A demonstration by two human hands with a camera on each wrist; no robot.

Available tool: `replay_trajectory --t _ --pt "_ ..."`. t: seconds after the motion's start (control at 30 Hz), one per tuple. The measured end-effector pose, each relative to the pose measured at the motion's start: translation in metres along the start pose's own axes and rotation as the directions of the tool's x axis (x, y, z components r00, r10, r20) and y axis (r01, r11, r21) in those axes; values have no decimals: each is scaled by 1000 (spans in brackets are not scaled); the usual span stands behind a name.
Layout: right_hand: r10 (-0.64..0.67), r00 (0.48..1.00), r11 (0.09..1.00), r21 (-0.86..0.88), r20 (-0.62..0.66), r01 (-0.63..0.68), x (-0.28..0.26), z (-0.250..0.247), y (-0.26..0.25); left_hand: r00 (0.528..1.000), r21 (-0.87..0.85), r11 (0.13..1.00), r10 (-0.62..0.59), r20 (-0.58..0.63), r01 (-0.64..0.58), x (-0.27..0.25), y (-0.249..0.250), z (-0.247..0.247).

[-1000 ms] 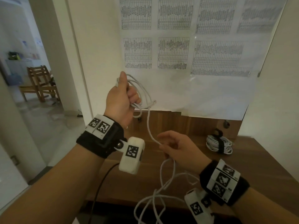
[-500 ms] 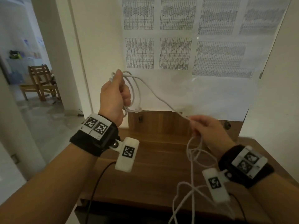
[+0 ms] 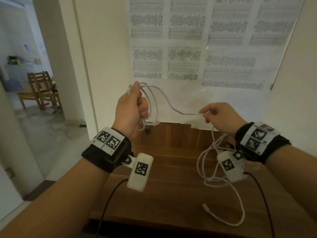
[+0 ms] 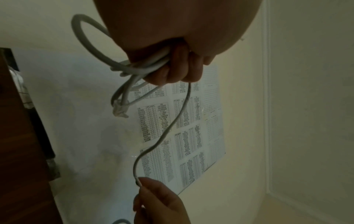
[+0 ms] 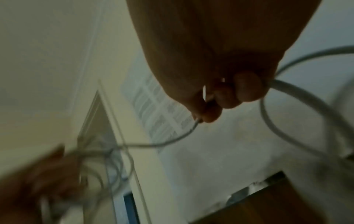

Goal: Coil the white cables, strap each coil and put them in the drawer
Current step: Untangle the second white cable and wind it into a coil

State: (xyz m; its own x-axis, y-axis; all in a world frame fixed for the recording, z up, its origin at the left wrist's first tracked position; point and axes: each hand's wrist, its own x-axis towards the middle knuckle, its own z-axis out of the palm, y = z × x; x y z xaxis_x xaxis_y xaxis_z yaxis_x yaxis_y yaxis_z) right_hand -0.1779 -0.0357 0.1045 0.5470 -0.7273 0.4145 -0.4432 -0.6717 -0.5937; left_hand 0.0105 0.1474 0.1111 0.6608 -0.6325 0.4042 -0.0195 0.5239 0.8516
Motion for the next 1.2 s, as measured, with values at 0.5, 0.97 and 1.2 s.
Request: replay_trajectory --t 0.5,0.97,1.2 --pt "-341 854 912 -80 393 401 -32 44 -34 962 -367 892 -214 171 264 -6 -1 30" --pt "-77 912 678 692 402 -248 -19 22 -23 646 -355 640 -298 703 682 -1 -15 -5" --pt "-235 784 774 598 575 -206 -33 17 -45 597 -70 713 -524 607 697 -8 -32 10"
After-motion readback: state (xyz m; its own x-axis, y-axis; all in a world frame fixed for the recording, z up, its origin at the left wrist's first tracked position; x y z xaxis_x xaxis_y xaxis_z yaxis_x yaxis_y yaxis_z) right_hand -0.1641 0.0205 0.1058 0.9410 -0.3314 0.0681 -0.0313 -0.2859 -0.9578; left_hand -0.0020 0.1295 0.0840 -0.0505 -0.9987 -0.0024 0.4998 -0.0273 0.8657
